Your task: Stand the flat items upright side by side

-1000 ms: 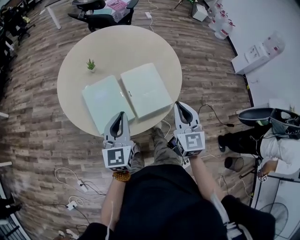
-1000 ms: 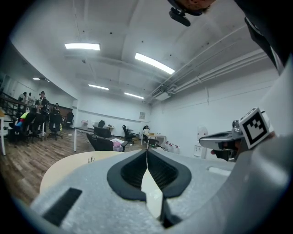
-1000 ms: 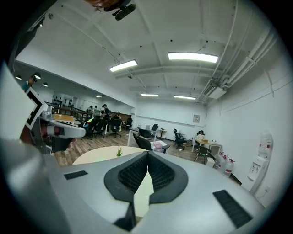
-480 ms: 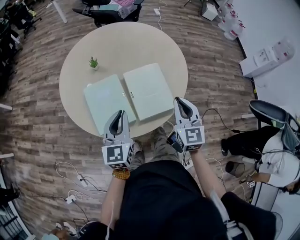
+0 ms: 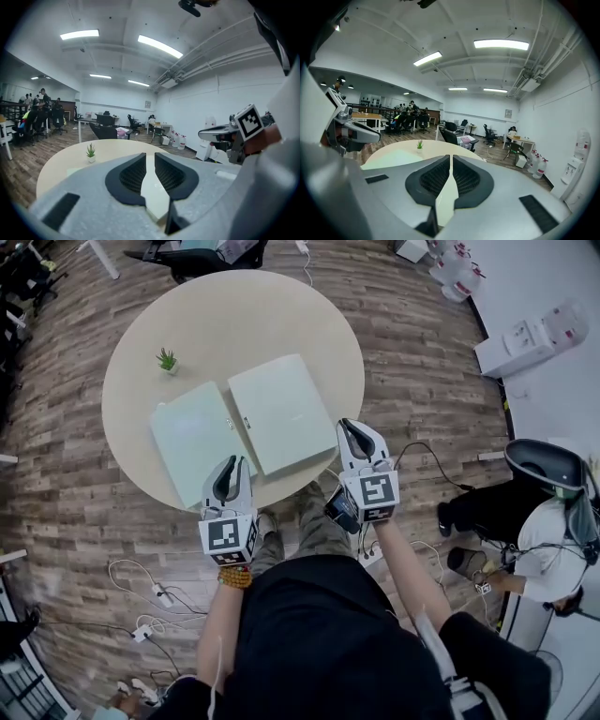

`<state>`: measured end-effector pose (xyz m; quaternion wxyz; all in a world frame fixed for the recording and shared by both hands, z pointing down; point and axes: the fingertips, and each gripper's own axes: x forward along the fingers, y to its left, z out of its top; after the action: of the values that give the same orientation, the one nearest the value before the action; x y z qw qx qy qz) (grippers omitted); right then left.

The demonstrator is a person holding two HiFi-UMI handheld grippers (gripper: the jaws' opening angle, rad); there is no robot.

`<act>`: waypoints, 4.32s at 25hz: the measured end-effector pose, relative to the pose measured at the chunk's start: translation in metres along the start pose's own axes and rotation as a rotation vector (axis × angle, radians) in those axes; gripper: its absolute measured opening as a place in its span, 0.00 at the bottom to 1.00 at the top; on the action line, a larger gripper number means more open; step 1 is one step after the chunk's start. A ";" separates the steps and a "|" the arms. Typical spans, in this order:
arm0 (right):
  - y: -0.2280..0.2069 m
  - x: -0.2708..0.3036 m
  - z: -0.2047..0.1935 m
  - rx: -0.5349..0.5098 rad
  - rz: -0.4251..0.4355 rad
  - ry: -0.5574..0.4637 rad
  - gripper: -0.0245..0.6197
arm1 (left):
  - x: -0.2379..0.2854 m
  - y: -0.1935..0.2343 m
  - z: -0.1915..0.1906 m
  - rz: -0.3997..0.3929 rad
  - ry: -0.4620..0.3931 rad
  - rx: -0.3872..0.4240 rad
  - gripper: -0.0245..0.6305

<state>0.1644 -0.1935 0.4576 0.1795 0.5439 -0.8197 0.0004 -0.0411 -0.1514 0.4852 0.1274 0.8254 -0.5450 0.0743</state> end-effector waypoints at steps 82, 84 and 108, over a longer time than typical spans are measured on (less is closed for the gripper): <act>-0.007 0.107 -0.232 0.276 0.436 0.510 0.44 | 0.102 -0.036 -0.223 0.165 0.584 -0.362 0.55; -0.007 0.107 -0.234 0.296 0.439 0.514 0.44 | 0.103 -0.035 -0.222 0.173 0.577 -0.372 0.55; -0.006 0.106 -0.253 0.600 0.548 0.517 0.53 | 0.114 -0.034 -0.226 0.148 0.551 -0.501 0.58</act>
<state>0.2074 -0.2405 0.7244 0.2057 0.3176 -0.8251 0.4195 0.0384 -0.1735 0.7269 0.4614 0.6761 -0.5497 0.1668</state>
